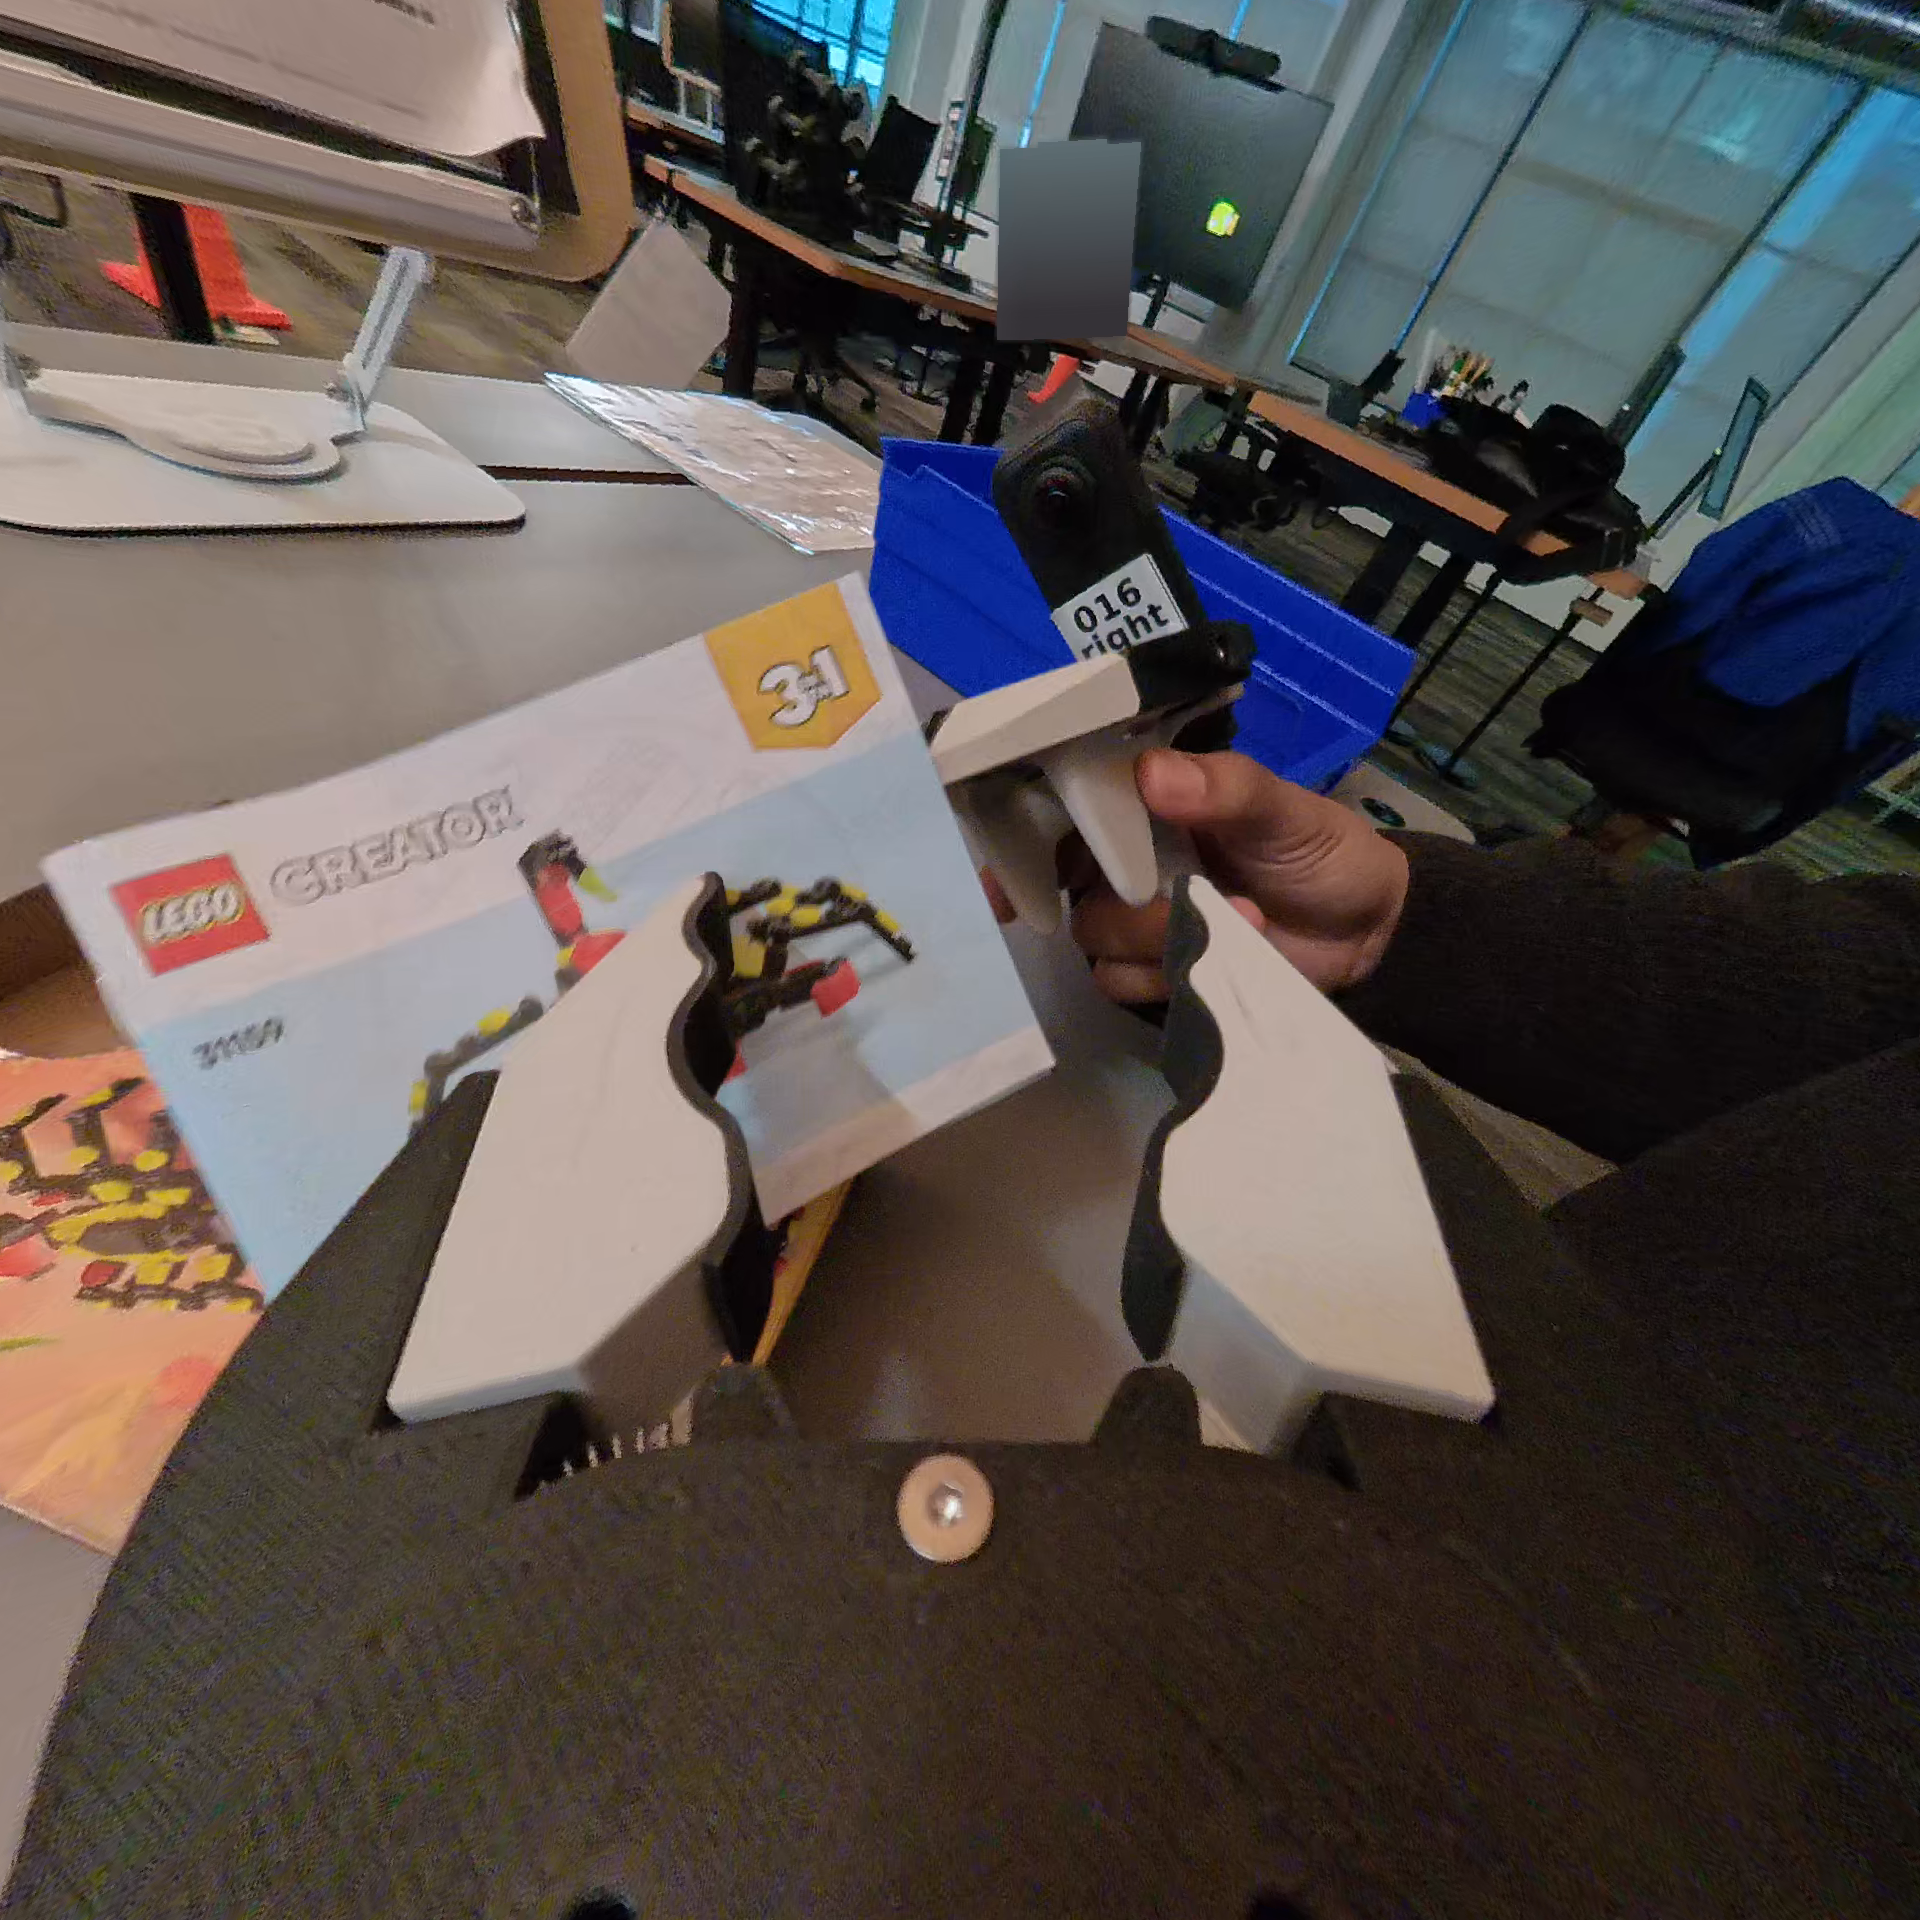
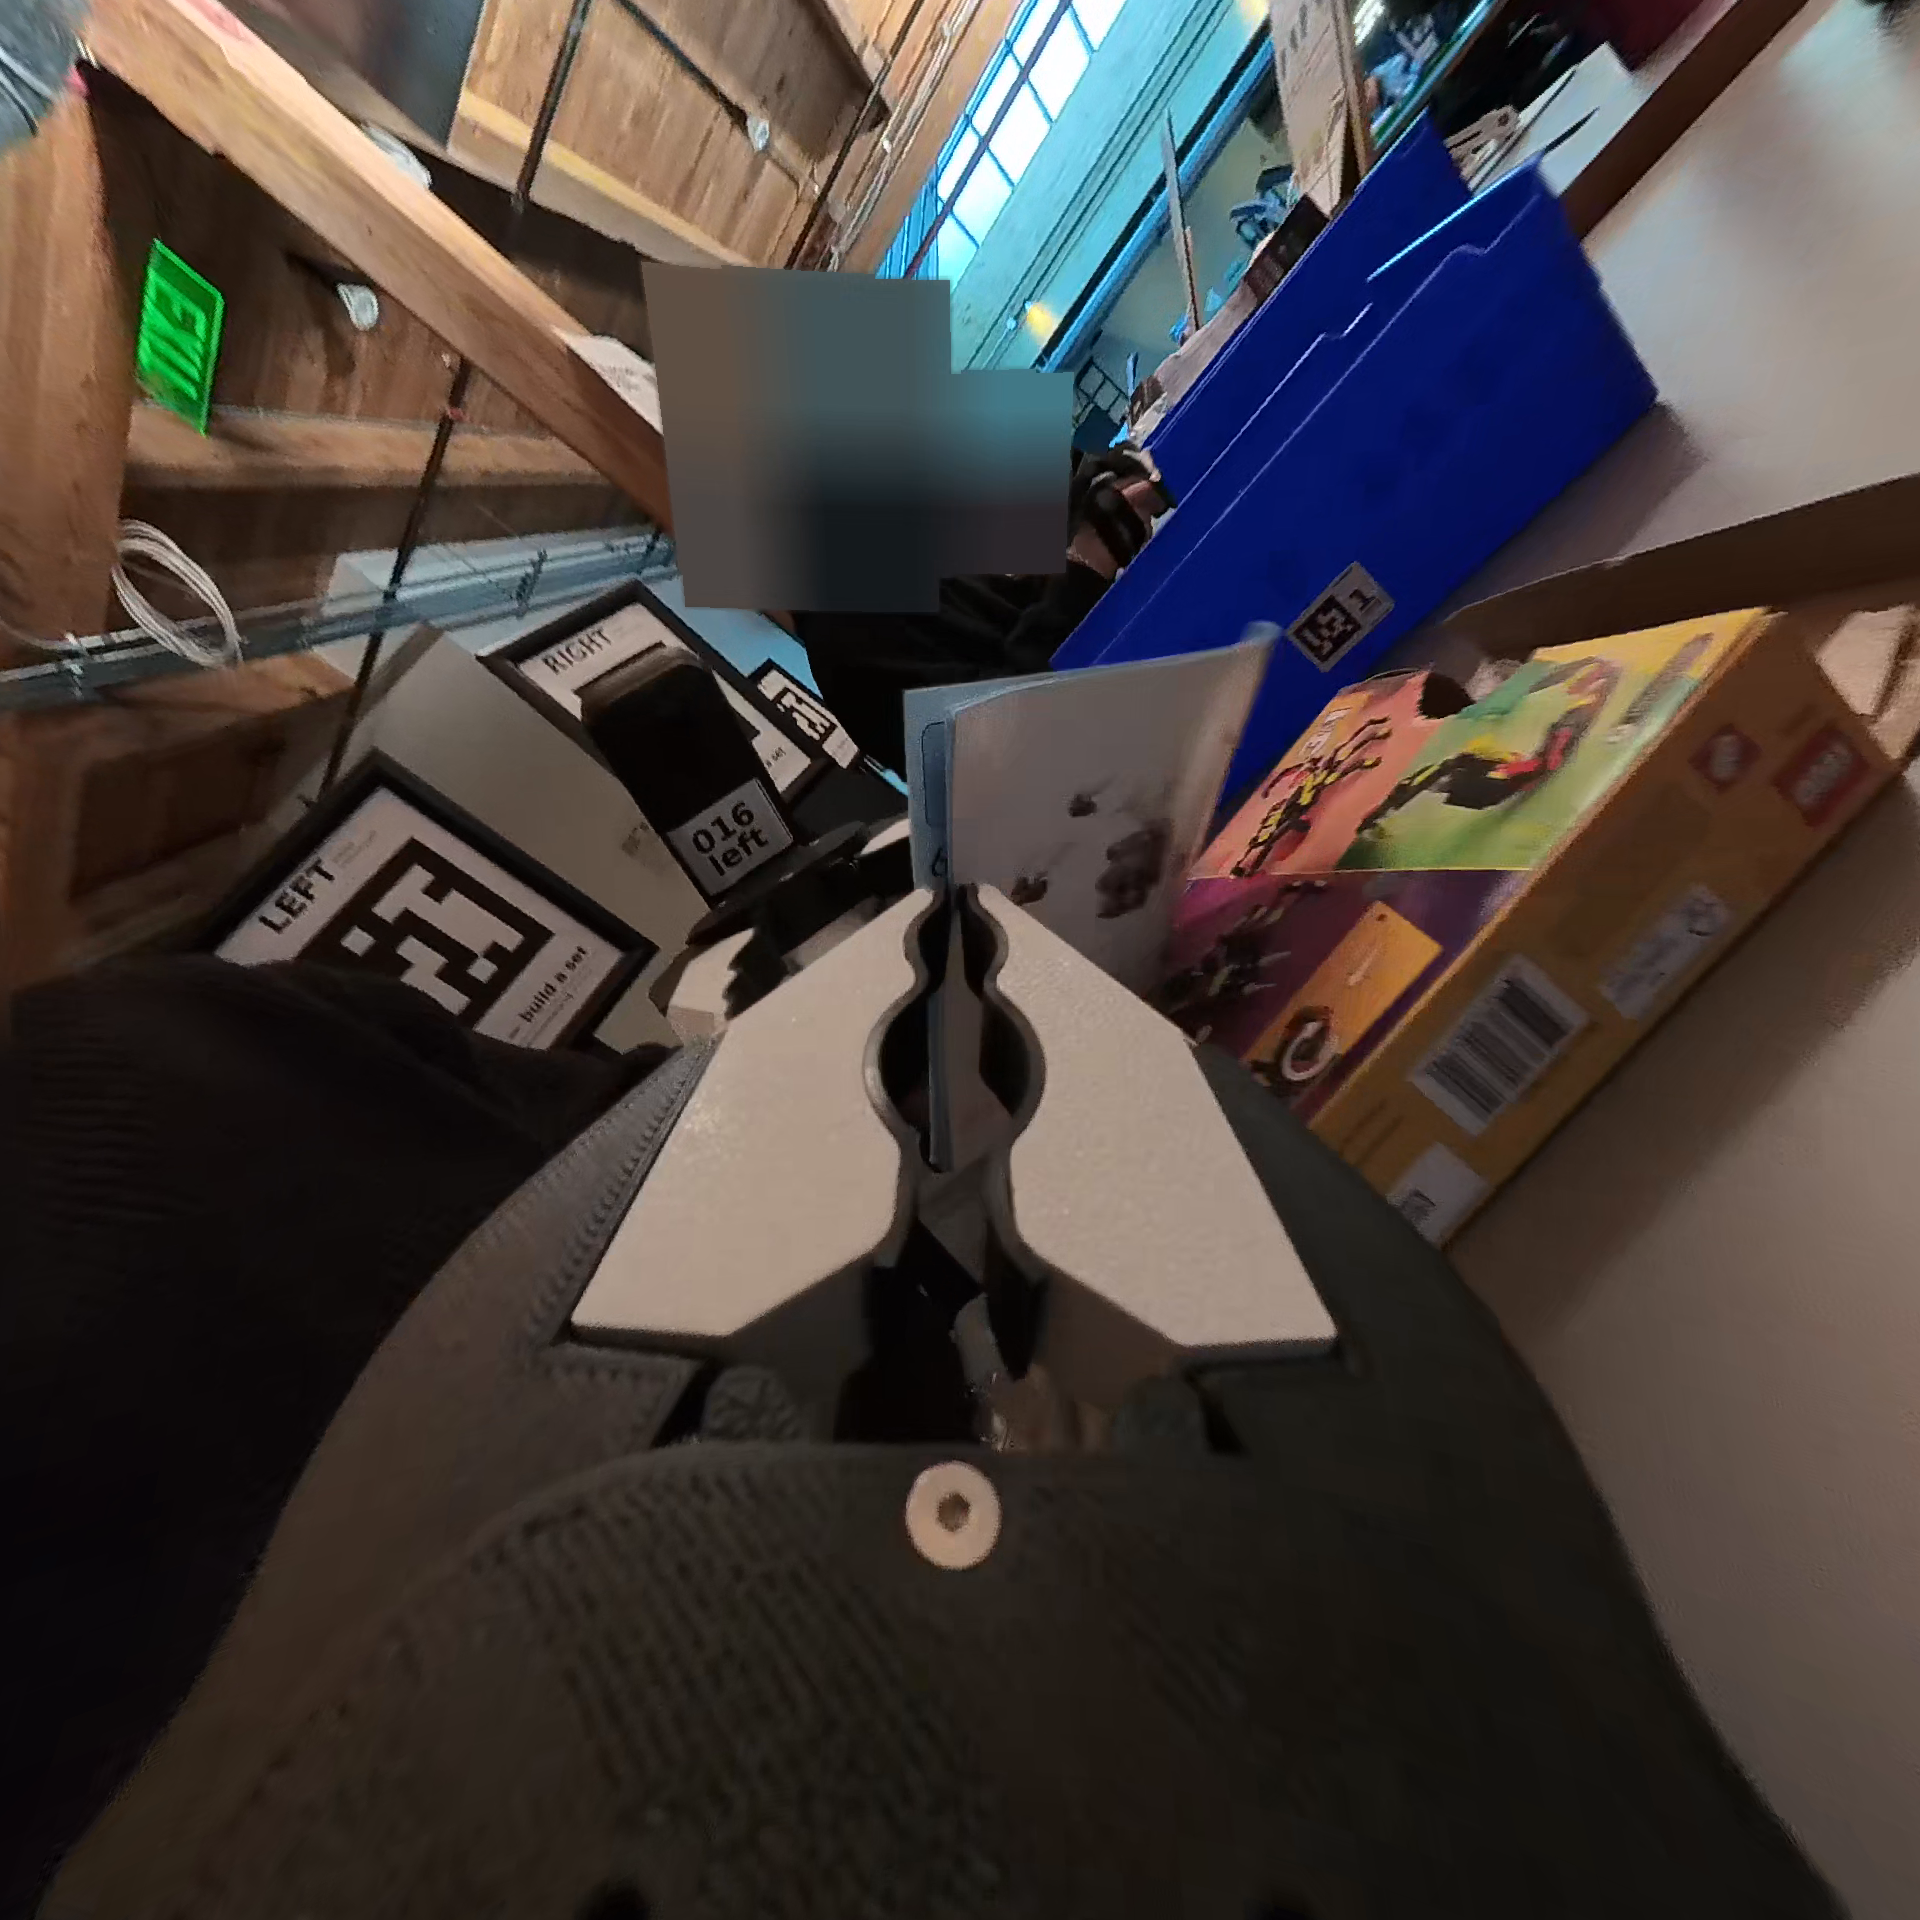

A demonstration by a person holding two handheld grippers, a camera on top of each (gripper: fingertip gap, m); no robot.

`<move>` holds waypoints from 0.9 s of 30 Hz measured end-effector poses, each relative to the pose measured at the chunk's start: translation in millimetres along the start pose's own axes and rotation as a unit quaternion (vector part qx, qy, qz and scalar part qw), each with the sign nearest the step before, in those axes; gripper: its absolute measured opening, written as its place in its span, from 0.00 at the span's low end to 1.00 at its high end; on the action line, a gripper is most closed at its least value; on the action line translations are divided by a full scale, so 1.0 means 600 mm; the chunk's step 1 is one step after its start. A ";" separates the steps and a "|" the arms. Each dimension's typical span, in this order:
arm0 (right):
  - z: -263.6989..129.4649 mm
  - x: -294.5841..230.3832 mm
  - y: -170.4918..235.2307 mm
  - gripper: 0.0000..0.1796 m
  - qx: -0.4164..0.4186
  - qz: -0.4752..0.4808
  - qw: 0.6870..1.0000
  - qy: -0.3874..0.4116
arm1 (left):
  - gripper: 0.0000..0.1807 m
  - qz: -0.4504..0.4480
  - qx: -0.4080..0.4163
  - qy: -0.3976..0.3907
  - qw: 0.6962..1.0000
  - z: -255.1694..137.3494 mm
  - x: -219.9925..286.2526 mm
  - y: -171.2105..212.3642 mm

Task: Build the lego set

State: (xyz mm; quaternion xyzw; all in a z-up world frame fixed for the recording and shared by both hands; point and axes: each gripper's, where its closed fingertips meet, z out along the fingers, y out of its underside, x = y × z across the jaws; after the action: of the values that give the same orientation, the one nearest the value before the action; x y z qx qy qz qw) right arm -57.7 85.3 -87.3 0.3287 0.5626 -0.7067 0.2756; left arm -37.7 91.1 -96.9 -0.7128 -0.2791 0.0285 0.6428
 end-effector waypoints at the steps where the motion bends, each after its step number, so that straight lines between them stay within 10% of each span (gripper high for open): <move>1: 0.007 -0.005 0.006 0.01 -0.007 -0.011 1.000 -0.001 | 0.46 -0.001 -0.001 -0.001 1.000 0.001 0.001 0.001; 13: 0.010 -0.014 0.012 0.01 -0.019 -0.059 0.998 0.005 | 0.14 -0.070 0.017 0.040 0.997 -0.012 -0.010 -0.006; 27: 0.008 -0.016 0.013 0.01 -0.020 -0.062 0.998 0.003 | 0.12 -0.080 0.019 0.056 0.995 -0.013 -0.005 -0.006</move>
State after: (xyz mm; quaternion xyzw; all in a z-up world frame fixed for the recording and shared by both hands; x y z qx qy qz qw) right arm -46.6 78.9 -83.8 0.2902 0.5968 -0.7098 0.2363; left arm -38.4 83.2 -92.8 -0.6764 -0.2979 -0.0579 0.6711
